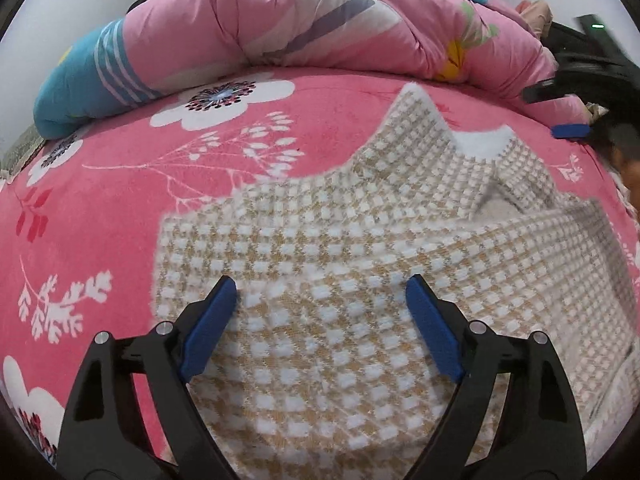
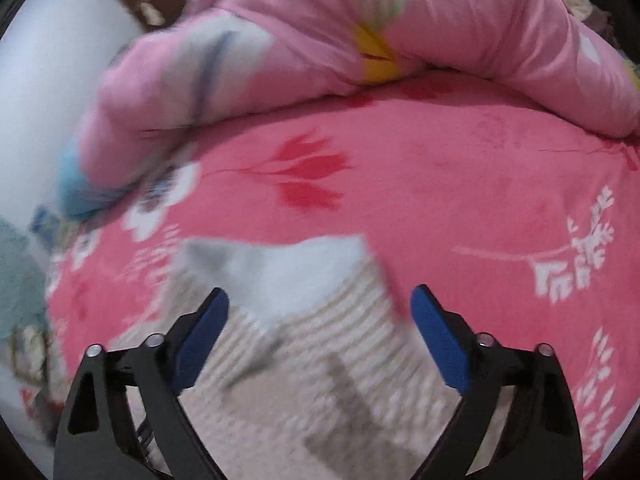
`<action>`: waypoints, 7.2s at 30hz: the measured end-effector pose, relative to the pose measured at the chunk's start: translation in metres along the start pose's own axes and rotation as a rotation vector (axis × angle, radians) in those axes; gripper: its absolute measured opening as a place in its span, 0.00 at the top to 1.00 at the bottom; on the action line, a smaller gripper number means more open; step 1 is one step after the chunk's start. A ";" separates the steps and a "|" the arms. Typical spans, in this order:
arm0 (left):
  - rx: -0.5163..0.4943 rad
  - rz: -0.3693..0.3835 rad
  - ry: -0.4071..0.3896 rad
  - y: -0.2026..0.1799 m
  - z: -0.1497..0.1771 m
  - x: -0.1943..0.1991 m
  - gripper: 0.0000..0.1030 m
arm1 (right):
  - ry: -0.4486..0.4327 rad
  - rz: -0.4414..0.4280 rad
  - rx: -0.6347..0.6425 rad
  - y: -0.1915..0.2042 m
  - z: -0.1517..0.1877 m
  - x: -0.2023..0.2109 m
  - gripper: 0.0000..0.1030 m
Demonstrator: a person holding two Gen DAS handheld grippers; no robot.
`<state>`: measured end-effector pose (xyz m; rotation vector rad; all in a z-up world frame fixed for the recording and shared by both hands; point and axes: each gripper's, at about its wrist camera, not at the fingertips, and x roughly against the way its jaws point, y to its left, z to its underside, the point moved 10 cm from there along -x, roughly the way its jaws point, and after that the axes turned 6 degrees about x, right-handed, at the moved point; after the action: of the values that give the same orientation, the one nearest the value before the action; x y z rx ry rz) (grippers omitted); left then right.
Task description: Fold large clothes
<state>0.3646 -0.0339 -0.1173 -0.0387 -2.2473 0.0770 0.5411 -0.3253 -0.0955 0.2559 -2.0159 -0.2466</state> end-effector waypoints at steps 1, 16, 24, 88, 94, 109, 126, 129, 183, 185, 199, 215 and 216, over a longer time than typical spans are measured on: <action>0.000 0.001 0.001 0.001 0.001 0.000 0.19 | 0.016 0.012 -0.016 -0.006 -0.005 -0.010 0.16; 0.007 0.023 -0.017 0.003 0.003 -0.005 0.18 | 0.175 -0.016 -0.109 -0.022 -0.012 -0.076 0.79; 0.038 0.076 -0.047 0.005 0.002 -0.002 0.18 | 0.025 -0.031 0.114 0.028 0.007 0.004 0.88; -0.033 0.201 0.017 -0.052 -0.001 -0.028 0.27 | -0.040 0.072 0.373 0.027 0.151 0.017 0.54; 0.009 0.275 -0.057 -0.041 -0.012 -0.004 0.28 | 0.006 0.140 0.377 0.023 0.164 0.058 0.54; -0.098 0.336 0.104 -0.104 -0.021 -0.056 0.56 | 0.007 -0.044 0.230 0.041 0.126 -0.004 0.55; -0.123 0.248 0.016 -0.065 0.009 0.007 0.53 | 0.013 0.153 0.337 0.021 0.196 0.072 0.53; -0.098 0.233 0.003 -0.047 0.021 0.036 0.50 | -0.016 0.099 0.286 0.021 0.209 0.101 0.46; 0.220 0.343 -0.059 0.082 0.141 0.123 0.59 | 0.025 -0.089 0.479 0.122 0.367 0.117 0.15; 0.221 0.343 -0.013 0.084 0.141 0.109 0.60 | 0.024 -0.090 0.479 0.123 0.367 0.118 0.15; 0.295 0.470 0.120 0.078 0.136 0.079 0.60 | 0.016 -0.100 0.475 0.121 0.368 0.118 0.15; -0.007 0.149 0.121 0.048 0.169 0.101 0.59 | 0.000 -0.112 0.438 0.115 0.365 0.124 0.15; -0.039 0.109 0.110 0.045 0.170 0.102 0.59 | -0.008 -0.109 0.425 0.111 0.363 0.129 0.15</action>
<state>0.1682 0.0097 -0.1476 -0.1826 -2.1359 0.0874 0.1508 -0.2332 -0.1130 0.6321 -2.0497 0.1178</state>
